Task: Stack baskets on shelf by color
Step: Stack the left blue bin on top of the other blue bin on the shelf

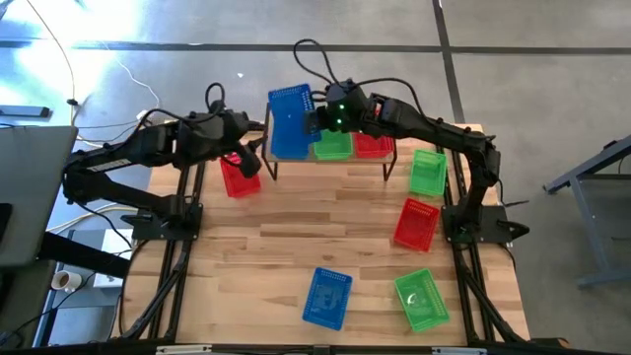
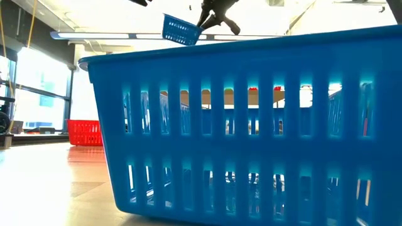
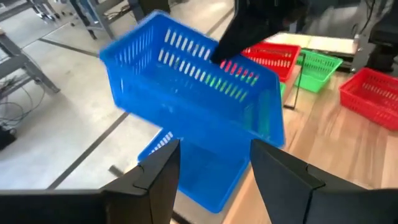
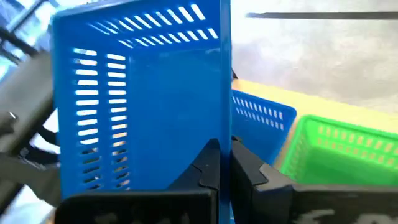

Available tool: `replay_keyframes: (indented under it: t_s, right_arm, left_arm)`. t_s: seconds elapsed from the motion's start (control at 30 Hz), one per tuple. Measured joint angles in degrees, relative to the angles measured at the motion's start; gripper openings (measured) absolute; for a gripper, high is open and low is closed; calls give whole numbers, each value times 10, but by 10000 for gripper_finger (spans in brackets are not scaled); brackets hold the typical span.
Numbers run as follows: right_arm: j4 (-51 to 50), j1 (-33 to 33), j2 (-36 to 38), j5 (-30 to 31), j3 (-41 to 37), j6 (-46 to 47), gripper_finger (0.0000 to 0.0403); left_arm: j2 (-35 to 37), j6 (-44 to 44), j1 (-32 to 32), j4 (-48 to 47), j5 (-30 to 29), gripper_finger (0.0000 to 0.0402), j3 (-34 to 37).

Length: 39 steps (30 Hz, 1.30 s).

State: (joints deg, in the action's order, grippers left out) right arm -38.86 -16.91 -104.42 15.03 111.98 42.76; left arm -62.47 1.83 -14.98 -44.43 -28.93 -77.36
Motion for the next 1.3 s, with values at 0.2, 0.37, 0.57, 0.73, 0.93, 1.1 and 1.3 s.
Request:
replay_keyframes:
  t_s: [0.2, 0.37, 0.57, 0.73, 0.93, 1.1, 1.3]
  right_arm:
    - [23, -7, -10, 2, 0, 82, 0]
    - [7, -10, -22, -7, 0, 154, 0]
    - [-1, -16, -35, -33, 0, 219, 0]
    - [-12, -24, -44, -74, 0, 243, 0]
    - [-20, -26, -59, -83, 0, 264, 0]
    - [-38, -34, -71, -95, 0, 268, 0]
    - [-42, -45, -74, -94, 0, 262, 0]
  left_arm:
    - [14, -8, 0, -21, -31, 184, 0]
    - [22, -9, 0, -60, -39, 184, 0]
    - [25, 10, 0, -126, -39, 184, 0]
    - [25, 11, 0, -138, -42, 184, 0]
    - [25, 11, 0, -140, -51, 184, 0]
    - [25, 19, 0, -144, -52, 184, 0]
    - [25, 20, 0, -145, -54, 184, 0]
